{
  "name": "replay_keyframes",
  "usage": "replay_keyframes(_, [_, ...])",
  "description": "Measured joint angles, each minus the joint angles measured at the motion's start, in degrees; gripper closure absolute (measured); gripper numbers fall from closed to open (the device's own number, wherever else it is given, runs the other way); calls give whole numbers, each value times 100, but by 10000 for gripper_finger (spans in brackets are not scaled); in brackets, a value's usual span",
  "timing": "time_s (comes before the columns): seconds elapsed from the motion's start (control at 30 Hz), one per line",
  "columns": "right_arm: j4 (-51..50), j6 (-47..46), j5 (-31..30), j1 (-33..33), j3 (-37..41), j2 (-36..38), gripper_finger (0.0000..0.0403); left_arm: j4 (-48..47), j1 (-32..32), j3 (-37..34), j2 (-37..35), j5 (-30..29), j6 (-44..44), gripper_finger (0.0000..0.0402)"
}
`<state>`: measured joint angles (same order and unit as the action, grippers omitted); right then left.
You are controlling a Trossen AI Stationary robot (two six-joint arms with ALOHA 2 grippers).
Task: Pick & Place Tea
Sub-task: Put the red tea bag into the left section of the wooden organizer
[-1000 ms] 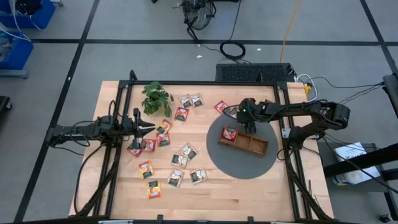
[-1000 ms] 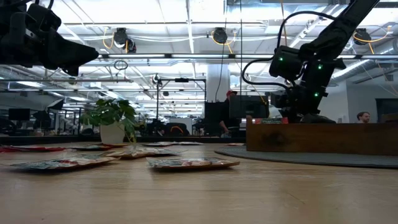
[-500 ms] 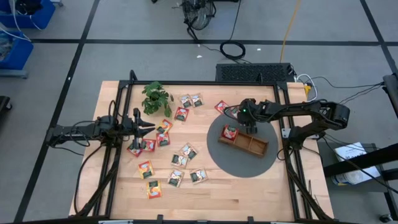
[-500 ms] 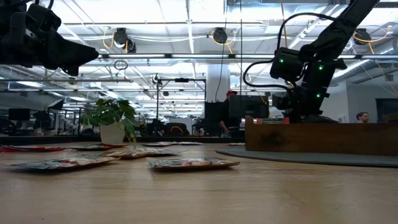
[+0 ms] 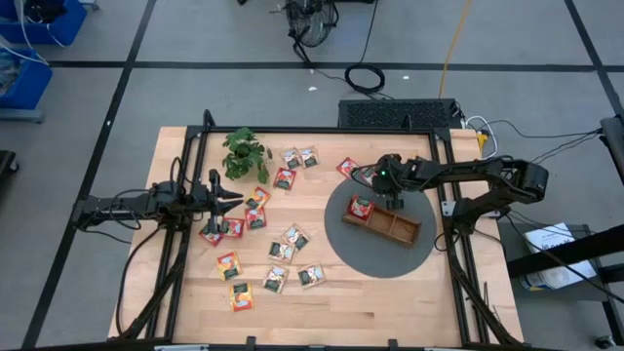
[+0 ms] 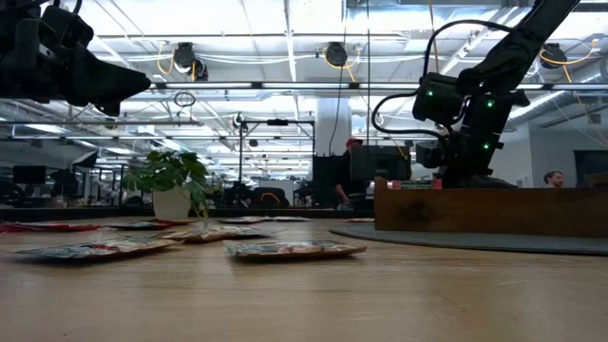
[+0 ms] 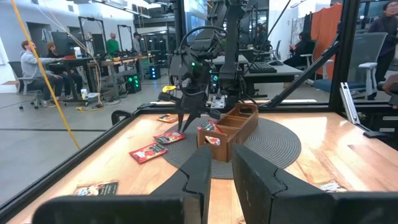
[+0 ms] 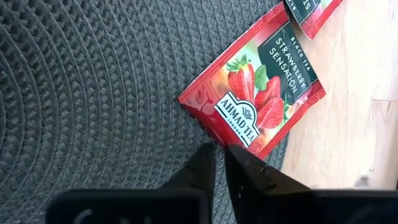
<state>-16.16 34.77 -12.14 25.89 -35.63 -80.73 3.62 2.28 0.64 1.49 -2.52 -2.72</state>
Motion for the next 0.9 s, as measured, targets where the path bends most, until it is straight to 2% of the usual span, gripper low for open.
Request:
replay_keyframes(0.17, [2, 0, -30, 0, 0, 0, 399, -1, -1, 0, -2, 0, 0, 330])
replay_keyframes(0.4, [-94, -21, -856, -151, -92, 241, 397, -1, 0, 0, 0, 0, 0, 330])
replay_keyframes(0.53, [-287, -734, -38, -35, -560, 476, 385, 0, 0, 0, 0, 0, 0, 330])
replay_keyframes(0.63, [-583, -1501, 708, 224, -1072, 494, 357, 2, -2, 0, -2, 0, 0, 330])
replay_keyframes(0.73, [-969, -1982, 1251, 457, -1560, 408, 313, 1, -1, 0, 0, 0, 0, 330])
replay_keyframes(0.9, [-1747, -2625, 1373, 620, -2122, -151, 220, -1, 0, 0, 0, 2, 0, 330])
